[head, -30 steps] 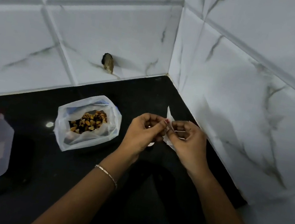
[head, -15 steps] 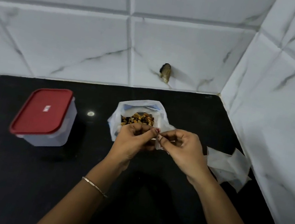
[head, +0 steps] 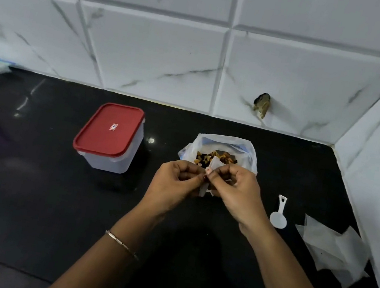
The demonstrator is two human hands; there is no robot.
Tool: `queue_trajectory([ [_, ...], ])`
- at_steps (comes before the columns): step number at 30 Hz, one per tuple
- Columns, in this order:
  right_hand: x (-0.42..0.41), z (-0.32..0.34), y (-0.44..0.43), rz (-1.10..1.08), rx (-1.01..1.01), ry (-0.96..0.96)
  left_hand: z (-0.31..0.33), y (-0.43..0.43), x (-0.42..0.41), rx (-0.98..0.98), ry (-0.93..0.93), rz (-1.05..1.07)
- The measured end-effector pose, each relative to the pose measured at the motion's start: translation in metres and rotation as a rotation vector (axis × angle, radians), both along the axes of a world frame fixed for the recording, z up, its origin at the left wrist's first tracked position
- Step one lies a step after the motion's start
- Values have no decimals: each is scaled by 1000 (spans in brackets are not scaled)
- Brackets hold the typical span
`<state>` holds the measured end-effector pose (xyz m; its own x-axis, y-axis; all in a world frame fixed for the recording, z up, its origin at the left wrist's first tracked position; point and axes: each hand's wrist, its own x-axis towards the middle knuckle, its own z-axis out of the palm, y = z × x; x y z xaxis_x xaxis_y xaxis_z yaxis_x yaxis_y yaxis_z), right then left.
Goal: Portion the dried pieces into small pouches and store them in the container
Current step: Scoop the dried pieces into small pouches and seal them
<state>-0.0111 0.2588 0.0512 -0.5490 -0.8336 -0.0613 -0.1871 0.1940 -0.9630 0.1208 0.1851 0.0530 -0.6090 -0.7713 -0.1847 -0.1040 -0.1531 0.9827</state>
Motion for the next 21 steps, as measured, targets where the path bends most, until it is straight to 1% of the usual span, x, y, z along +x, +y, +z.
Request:
queue_trajectory([
  [5,2,-8,-10,77,12,37,0,-3,5,-11,-8,52],
  [9,3,-9,-17,101,48,76,0,-6,7,-96,-104,90],
  [11,3,-7,-19,103,63,119,-2,-9,6,-156,-146,126],
  [15,-2,-1,-22,64,82,157,-6,-24,15,-344,-226,251],
  [19,1,1,-23,69,92,197,-9,-30,19,-468,-294,244],
  [21,3,4,-22,38,85,278,-9,-31,21,-539,-339,241],
])
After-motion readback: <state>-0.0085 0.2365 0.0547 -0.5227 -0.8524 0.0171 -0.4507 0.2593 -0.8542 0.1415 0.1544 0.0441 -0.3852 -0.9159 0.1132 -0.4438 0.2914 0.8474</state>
